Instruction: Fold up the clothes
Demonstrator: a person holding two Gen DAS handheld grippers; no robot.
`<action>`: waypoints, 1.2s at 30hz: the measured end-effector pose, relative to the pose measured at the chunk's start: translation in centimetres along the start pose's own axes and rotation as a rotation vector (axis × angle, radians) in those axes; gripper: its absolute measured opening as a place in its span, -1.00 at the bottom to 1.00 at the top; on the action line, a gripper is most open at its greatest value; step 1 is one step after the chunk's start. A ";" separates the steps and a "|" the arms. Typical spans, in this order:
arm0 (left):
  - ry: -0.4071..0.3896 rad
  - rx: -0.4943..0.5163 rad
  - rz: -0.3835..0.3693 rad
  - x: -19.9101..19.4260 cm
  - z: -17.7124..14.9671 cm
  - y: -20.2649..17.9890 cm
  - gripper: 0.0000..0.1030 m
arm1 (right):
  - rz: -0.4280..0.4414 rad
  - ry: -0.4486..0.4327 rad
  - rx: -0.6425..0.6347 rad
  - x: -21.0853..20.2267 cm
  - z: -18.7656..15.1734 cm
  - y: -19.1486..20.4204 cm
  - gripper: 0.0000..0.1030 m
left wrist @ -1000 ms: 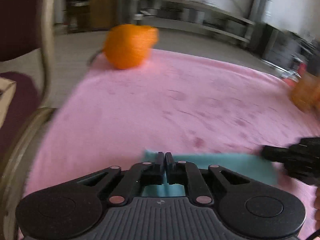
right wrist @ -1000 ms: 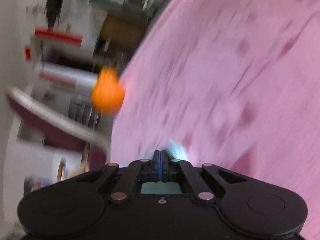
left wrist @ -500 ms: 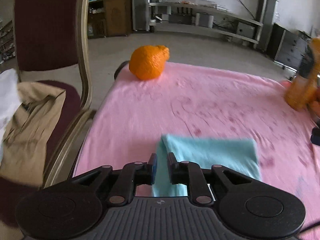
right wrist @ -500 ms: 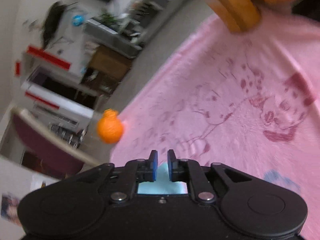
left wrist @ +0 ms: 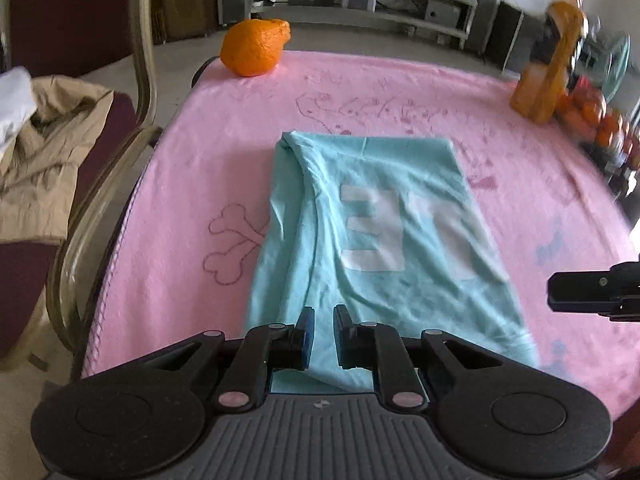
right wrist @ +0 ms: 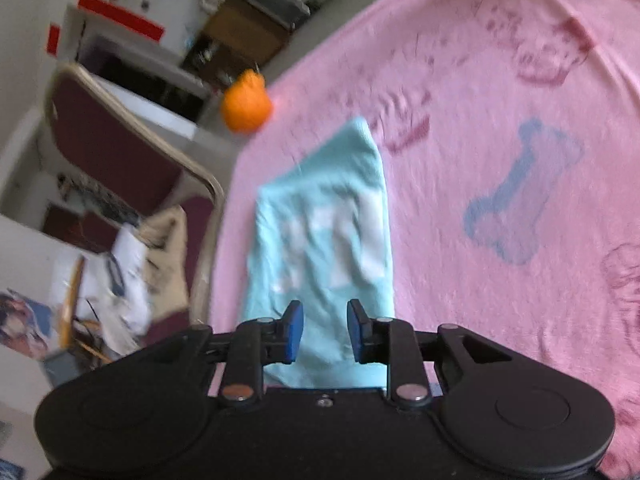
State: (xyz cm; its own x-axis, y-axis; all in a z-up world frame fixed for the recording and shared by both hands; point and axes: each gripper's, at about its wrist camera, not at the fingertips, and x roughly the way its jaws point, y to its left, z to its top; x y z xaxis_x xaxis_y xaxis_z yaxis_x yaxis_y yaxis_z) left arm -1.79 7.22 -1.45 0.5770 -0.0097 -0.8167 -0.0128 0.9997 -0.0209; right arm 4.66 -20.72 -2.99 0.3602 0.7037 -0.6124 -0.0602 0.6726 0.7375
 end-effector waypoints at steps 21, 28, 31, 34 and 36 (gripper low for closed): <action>-0.043 -0.011 -0.180 -2.6 -2.4 -0.7 -0.80 | -0.048 0.086 -0.143 -0.3 -3.1 -0.1 -0.78; 0.073 0.113 -0.216 0.0 -2.9 -4.0 -0.80 | -0.028 0.112 -0.111 2.2 -2.6 0.1 -0.78; 0.093 0.140 -0.196 0.2 -3.4 -4.1 -0.80 | -0.082 0.143 -0.151 3.6 -2.8 0.2 -0.80; 0.105 0.113 -0.189 0.0 -3.6 -3.3 -0.79 | -0.127 0.165 -0.167 3.8 -3.2 -0.1 -1.00; 0.100 0.088 -0.175 -0.5 -3.7 -2.5 -0.79 | -0.143 0.179 -0.167 3.4 -3.3 -0.1 -1.00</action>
State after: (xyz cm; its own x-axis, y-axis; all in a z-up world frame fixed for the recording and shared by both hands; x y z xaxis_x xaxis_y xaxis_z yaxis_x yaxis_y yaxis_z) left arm -5.03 4.60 -3.09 0.4801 -0.1812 -0.8583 0.1546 0.9806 -0.1205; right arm 2.77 -17.61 -6.09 0.2064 0.6185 -0.7582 -0.1783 0.7857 0.5924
